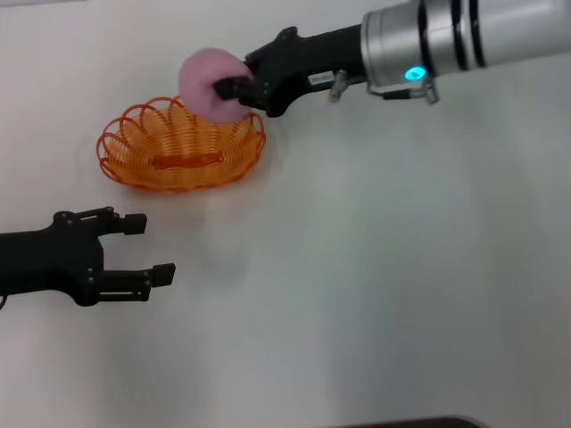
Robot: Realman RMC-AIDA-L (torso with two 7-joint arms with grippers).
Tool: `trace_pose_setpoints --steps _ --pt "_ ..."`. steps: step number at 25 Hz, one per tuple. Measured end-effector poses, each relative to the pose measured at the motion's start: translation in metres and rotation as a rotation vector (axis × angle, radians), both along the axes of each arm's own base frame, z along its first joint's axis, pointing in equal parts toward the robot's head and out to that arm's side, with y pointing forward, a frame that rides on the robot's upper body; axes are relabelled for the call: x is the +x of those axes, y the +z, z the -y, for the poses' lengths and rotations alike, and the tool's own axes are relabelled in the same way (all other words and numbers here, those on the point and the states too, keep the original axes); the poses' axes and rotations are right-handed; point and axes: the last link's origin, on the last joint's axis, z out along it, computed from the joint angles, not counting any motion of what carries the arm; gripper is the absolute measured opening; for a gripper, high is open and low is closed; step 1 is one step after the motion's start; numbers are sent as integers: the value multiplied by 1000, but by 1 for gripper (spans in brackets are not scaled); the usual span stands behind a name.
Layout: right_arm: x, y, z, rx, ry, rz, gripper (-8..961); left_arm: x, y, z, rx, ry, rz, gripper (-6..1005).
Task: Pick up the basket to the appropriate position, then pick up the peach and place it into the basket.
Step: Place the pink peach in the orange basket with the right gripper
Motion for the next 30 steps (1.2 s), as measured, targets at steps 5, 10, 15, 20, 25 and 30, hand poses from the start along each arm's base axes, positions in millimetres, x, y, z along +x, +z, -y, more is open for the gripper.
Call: trace_pose_setpoints --steps 5,10,15,20,25,30 --pt "9 -19 9 66 34 -100 100 0 0 0 2 1 0 887" --pt "16 -31 20 125 46 -173 101 1 -4 0 -9 4 12 888" --pt "24 -38 26 189 28 -212 101 1 -5 -1 -11 6 14 888" --pt "26 -41 29 199 21 -212 102 1 -6 -1 -12 5 14 888" --pt "26 -41 29 198 18 -213 102 1 -7 0 -19 8 19 887" --pt "26 -41 29 198 17 -214 103 2 -7 -1 -20 5 21 887"
